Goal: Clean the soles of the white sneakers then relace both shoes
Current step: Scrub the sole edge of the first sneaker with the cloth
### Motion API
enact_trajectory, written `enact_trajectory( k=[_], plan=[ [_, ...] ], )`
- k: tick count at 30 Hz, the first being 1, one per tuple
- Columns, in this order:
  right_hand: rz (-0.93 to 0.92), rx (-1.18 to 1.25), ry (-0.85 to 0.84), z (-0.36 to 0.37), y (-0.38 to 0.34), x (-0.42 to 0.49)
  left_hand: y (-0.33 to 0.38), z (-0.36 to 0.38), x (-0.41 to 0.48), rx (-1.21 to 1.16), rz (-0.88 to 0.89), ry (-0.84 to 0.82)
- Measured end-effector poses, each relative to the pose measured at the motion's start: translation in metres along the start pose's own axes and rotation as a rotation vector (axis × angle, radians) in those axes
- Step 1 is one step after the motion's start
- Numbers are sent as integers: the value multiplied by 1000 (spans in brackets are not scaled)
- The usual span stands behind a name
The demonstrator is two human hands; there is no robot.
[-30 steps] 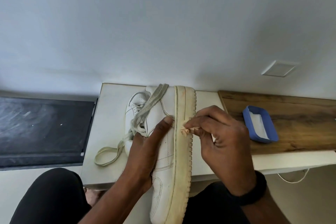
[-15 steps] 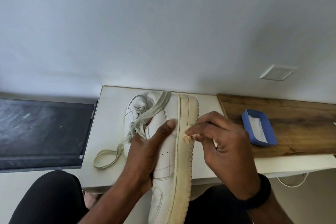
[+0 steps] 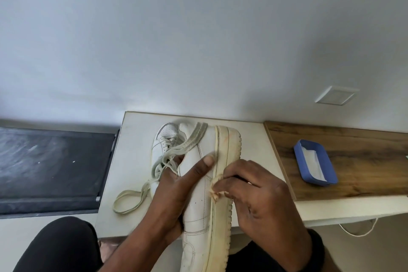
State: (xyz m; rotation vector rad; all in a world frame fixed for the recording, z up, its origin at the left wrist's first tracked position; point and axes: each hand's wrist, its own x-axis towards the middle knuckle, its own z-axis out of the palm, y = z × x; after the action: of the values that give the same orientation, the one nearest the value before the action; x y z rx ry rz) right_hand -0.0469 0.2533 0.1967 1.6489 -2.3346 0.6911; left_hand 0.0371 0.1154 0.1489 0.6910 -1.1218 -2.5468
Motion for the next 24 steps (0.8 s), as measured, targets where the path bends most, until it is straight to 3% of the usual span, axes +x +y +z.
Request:
enact_trajectory(
  k=[10, 18, 24],
  plan=[
    [186, -43, 364, -19, 9, 23, -9, -3, 1, 83, 86, -13],
    [58, -72, 142, -12, -11, 18, -10, 0, -1, 116, 185, -6],
    [152, -62, 316, -17, -6, 25, -11, -4, 2, 193, 189, 0]
  ],
)
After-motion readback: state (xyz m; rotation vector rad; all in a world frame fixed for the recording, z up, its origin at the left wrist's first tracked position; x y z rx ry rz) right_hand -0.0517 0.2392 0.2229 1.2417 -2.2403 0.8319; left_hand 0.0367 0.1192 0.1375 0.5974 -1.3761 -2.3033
